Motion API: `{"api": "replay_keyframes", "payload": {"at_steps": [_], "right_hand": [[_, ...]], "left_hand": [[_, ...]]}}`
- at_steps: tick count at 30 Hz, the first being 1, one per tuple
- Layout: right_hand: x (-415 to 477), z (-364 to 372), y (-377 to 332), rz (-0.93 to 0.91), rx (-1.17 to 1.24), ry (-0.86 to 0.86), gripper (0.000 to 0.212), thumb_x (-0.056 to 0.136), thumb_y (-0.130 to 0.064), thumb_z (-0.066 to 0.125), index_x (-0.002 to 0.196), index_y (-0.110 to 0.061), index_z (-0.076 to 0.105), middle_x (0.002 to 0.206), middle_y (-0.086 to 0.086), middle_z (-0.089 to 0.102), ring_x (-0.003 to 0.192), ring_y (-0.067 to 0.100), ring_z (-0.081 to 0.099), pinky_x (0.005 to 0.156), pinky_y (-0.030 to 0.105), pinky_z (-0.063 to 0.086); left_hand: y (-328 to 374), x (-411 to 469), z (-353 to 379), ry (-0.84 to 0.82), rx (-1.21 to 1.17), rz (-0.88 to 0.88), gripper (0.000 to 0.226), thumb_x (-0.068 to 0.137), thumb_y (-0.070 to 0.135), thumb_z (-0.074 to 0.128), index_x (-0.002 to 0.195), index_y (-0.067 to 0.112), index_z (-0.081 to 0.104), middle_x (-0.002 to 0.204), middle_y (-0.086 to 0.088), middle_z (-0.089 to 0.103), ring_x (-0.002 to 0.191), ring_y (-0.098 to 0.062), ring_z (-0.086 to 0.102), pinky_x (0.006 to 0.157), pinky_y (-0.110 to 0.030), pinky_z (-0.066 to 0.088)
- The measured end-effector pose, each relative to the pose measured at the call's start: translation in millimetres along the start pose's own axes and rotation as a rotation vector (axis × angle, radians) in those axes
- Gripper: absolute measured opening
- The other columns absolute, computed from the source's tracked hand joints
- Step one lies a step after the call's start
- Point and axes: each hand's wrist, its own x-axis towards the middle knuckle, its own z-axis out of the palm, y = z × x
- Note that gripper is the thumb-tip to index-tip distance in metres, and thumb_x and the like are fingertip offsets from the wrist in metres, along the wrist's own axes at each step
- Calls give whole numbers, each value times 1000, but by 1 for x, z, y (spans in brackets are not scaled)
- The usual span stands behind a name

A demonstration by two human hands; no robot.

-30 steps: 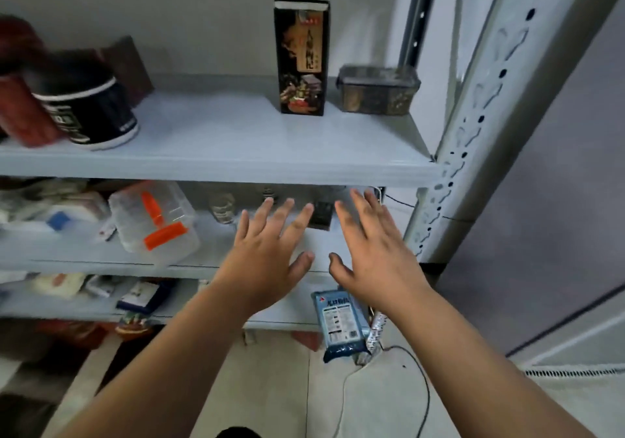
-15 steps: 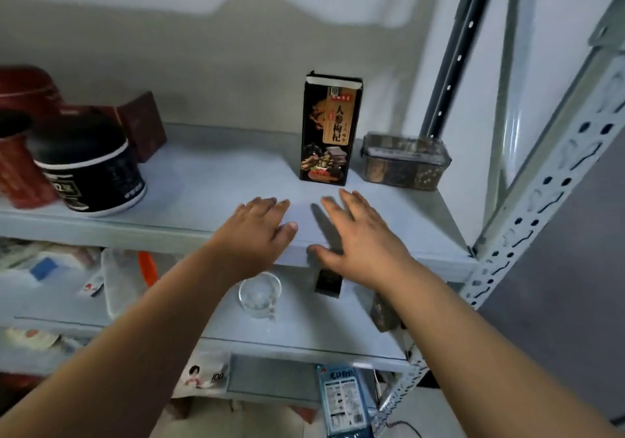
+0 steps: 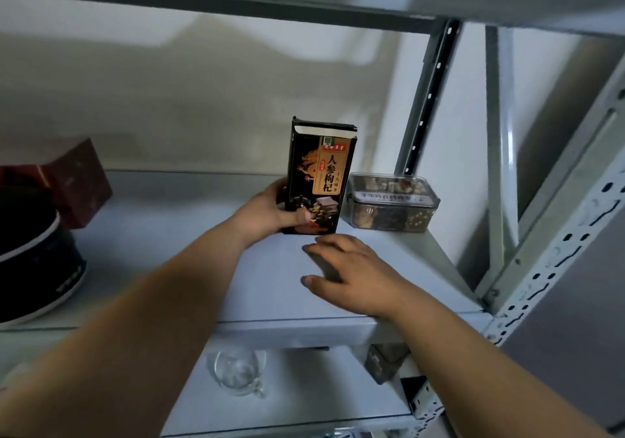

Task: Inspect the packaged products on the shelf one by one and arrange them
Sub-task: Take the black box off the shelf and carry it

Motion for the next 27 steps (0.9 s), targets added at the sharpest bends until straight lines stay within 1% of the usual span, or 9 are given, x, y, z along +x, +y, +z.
{"api": "replay_keyframes", "payload": {"at_steps": [4,9,12,14,15,18,20,23,27], "right_hand": [[4,-3,2,7,55,-35,68,94,-68,51,154,-41,35,159,-11,29,148,14,22,123,34,21],[34,-13,-8,33,130,-191,69,86,-69,62,145,-39,44,144,-6,34,141,17,30,118,36,31],[70,-26,-21,97,247,-85,53,84,-70,67,108,-24,57,115,-2,51,106,14,54,81,24,48],[91,-30,-26,154,465,94,42,84,-63,73,88,-26,53,90,-9,55,80,7,57,55,15,39],[100,-27,-27,173,577,186,41,84,-58,76,88,-25,52,85,-11,55,77,8,58,52,14,36],[117,-8,-27,124,813,350,51,86,-46,80,117,-16,52,99,-11,62,91,9,63,63,11,43],[123,-1,-23,66,916,338,53,90,-39,77,131,-24,48,106,-16,64,95,-3,62,75,7,46],[130,4,-14,37,974,308,43,91,-36,77,125,-36,52,110,-19,67,100,-5,63,88,18,50],[135,9,-9,55,992,353,44,86,-33,80,124,-29,58,111,-17,70,101,-7,64,89,21,52]], "left_hand": [[-9,3,3,125,-172,62,57,85,33,82,134,28,53,124,7,68,116,-15,65,100,-40,53],[-15,6,-6,325,-667,-5,33,97,17,65,128,18,52,122,-8,69,111,-27,68,105,-53,50],[-13,6,-12,361,-854,-29,29,100,12,56,128,17,54,112,-8,71,101,-30,71,92,-53,54],[-12,5,-16,375,-909,-30,35,98,16,58,132,18,53,112,-10,71,93,-26,73,81,-45,57],[-13,4,-17,382,-923,-32,42,95,19,59,136,16,52,112,-11,71,93,-26,73,79,-43,57],[-18,5,-19,373,-918,-30,62,82,26,62,142,15,50,119,-15,72,102,-29,73,83,-45,59],[-19,6,-20,346,-902,-23,69,79,31,61,145,15,48,127,-19,68,106,-33,71,79,-46,61],[-21,7,-20,317,-881,-38,68,79,38,60,143,18,48,127,-18,68,100,-30,72,69,-44,62],[-25,9,-21,305,-868,-35,68,81,38,63,144,19,48,125,-16,70,105,-31,72,78,-45,58]]}}
